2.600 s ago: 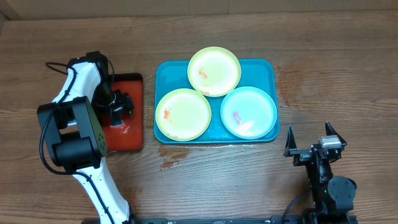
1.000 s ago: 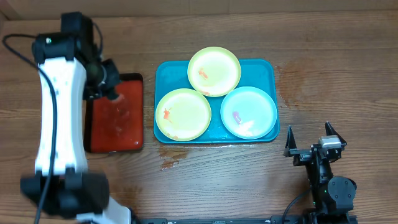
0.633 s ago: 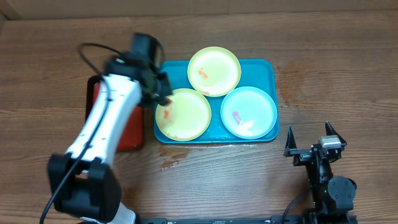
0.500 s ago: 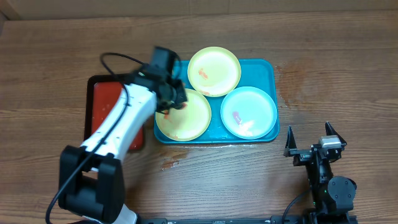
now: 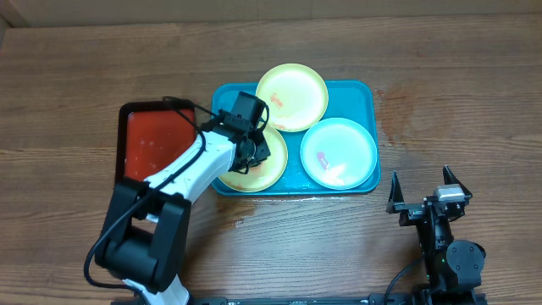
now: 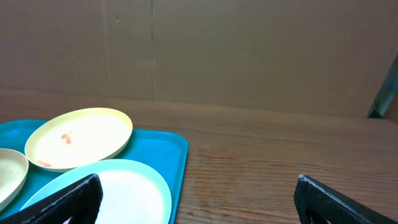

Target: Clean dirty plates on tray and stack at the side

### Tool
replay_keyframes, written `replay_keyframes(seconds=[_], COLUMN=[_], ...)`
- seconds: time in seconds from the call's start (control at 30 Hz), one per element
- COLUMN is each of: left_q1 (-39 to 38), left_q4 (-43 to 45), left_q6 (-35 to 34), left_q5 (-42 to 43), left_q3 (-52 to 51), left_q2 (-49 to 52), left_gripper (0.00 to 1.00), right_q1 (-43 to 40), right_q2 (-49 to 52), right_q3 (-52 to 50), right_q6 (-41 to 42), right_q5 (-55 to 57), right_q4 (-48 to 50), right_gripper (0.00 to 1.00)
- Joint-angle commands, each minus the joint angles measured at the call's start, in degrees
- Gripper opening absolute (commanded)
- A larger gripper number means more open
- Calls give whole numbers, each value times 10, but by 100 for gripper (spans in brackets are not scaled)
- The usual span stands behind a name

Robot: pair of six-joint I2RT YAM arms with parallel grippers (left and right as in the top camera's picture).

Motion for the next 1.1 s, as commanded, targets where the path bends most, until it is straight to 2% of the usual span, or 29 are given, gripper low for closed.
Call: replay_keyframes(seconds=[0.0,0.03,0.17,0.2,0.27,0.3,0.43,0.7,0.77,0.87,0.93,1.0,1.07], left_q1=[14,20,46,59,78,87,133,204,218,228,228,227,226], left_q4=[-4,-18,-117,-164,-217,-236,-298,-367,-376,-382,-385,-388,-393], left_q6=[25,34,46,46,48,54,101,124,124,124,124,124,124], left_q5=[-12,-6,4,4,3,1,-1,-13,-11,-11,-11,-11,-11], left_q3=[10,23,117,166,224,247,317,322,321,319,319,319,319], left_q2=[0,-5,-29,-41,-55,-60,-78,-69,-67,-65,-63,-62,-62], left_gripper=[75,82,85,85,91,99,100,100,100,100,100,100,100], right_q1=[4,4,4,4,4,4,4,4,4,5,5,5,5], right_q2=[-5,-5,-5,-5,-5,-5,-5,-5,-5,-5,-5,-5,-5], right_q3=[-6,-6,-6,-6,-6,-6,-6,-6,-6,-6,-6,-6,-5], right_q6=[2,2,2,2,2,2,2,2,7,106,130,142,169], right_q5=[-2,-2,-2,-2,-2,-2,-2,-2,-21,-194,-278,-350,-366], right_q4=[3,3,3,3,3,3,3,3,49,112,158,264,388], right_gripper=[100,100,100,100,100,100,100,100,100,100,100,100,100])
